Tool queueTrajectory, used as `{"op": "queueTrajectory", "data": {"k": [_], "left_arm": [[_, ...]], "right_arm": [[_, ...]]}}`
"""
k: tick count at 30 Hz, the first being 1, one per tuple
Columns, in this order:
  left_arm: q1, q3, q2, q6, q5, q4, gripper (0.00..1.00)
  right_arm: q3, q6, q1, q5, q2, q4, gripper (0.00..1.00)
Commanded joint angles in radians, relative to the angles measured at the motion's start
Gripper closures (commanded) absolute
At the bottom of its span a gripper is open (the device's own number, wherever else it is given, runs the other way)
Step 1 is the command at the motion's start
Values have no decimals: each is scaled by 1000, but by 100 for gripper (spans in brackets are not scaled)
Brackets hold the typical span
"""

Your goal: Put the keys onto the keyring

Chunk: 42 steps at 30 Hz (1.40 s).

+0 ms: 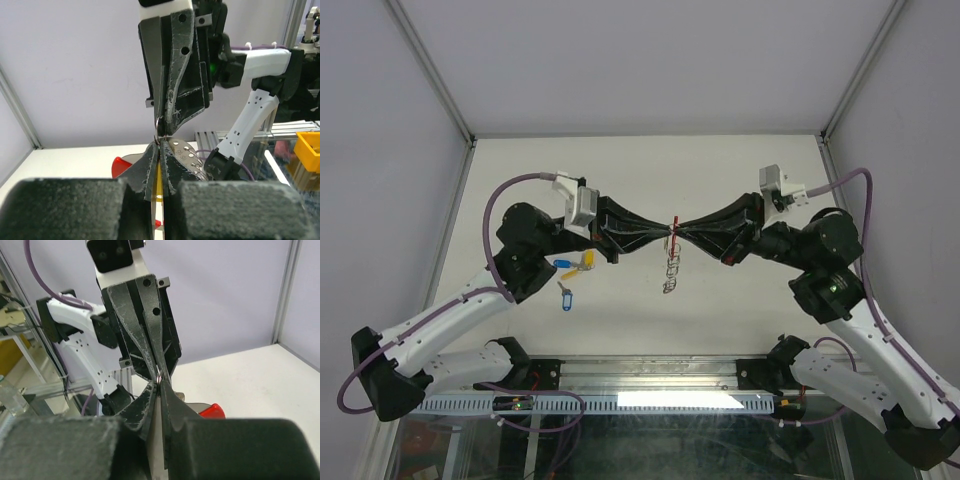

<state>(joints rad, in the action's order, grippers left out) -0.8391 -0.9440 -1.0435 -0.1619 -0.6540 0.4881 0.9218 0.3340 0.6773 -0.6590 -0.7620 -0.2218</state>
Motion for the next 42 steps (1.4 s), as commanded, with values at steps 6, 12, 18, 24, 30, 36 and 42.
{"op": "queueTrajectory", "data": {"k": [6,12,18,24,30,36,42], "left_arm": [[-11,-149,25,260,36,-428,100],[-11,-202,14,336,26,-557,100],[-12,-248,3,419,23,-680,100],[-11,-262,10,459,-8,-734,100],[-11,-276,13,493,-60,-765,100],[-11,-283,20,507,-104,-773,100],[-11,-289,19,503,-136,-773,100]], "right_arm": [[228,-272,4,-2,3,433,83],[283,-352,4,-11,-21,547,79],[396,-446,4,-27,-118,773,79],[323,-431,4,-118,-116,704,79],[205,-426,4,-231,-98,537,81],[180,-454,5,-297,-118,501,82],[163,-445,5,-306,-135,464,81]]}}
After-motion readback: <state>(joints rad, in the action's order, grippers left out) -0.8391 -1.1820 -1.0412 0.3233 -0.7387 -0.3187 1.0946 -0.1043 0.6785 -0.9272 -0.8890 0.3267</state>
